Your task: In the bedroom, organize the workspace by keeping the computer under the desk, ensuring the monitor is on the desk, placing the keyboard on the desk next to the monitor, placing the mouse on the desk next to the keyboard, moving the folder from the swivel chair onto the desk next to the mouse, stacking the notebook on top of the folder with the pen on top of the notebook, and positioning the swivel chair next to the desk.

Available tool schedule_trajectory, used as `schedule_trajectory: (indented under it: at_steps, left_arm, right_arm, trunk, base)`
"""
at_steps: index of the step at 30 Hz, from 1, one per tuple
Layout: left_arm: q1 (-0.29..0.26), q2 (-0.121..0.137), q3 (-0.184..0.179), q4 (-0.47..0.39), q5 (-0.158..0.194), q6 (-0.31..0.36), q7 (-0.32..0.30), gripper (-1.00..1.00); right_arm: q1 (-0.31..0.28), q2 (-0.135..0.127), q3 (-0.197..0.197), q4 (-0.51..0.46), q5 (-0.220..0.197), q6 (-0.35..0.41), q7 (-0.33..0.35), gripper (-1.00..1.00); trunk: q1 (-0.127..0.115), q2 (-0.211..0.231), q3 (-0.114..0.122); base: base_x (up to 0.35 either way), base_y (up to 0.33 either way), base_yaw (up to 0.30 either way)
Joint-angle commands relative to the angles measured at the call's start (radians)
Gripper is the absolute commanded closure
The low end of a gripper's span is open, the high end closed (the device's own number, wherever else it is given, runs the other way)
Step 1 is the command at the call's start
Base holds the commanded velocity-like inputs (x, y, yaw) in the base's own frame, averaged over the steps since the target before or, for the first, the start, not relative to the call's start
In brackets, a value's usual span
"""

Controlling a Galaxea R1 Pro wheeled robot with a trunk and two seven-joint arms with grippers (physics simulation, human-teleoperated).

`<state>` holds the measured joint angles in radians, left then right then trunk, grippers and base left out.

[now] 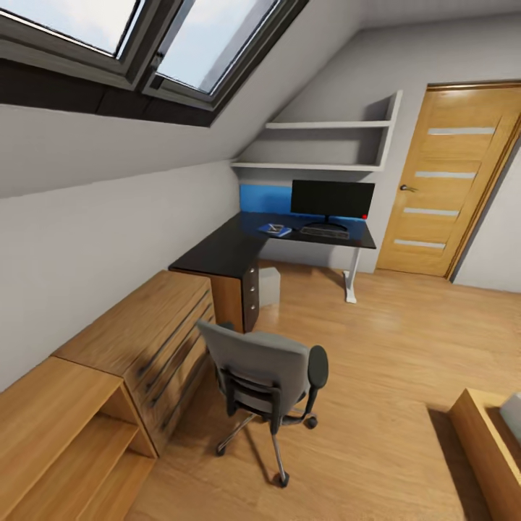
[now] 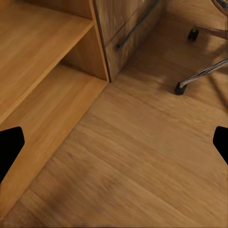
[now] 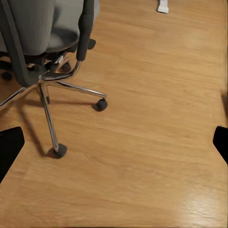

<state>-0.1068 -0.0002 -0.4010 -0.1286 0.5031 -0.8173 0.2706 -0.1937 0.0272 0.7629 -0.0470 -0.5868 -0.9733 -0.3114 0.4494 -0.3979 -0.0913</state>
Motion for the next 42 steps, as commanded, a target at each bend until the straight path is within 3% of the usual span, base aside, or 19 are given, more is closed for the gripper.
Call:
schedule_trajectory:
  at_steps: [1,42]
  left_arm:
    - [-0.001,0.000,-0.009,0.000,0.003,-0.002,0.007,-1.00]
    - [-0.001,-0.004,-0.011,0.000,0.003,-0.001,0.006,-1.00]
  right_arm:
    - [-0.001,0.000,0.009,0.001,-0.004,-0.002,-0.006,-1.00]
    - [-0.001,0.000,0.010,0.001,0.001,-0.003,-0.006,-1.00]
  trunk:
    - [0.001,-0.002,-0.002]
    - [0.001,-0.002,-0.002]
  base:
    - [0.000,0.303,-0.296]
    - [-0.005,0.194,-0.292]
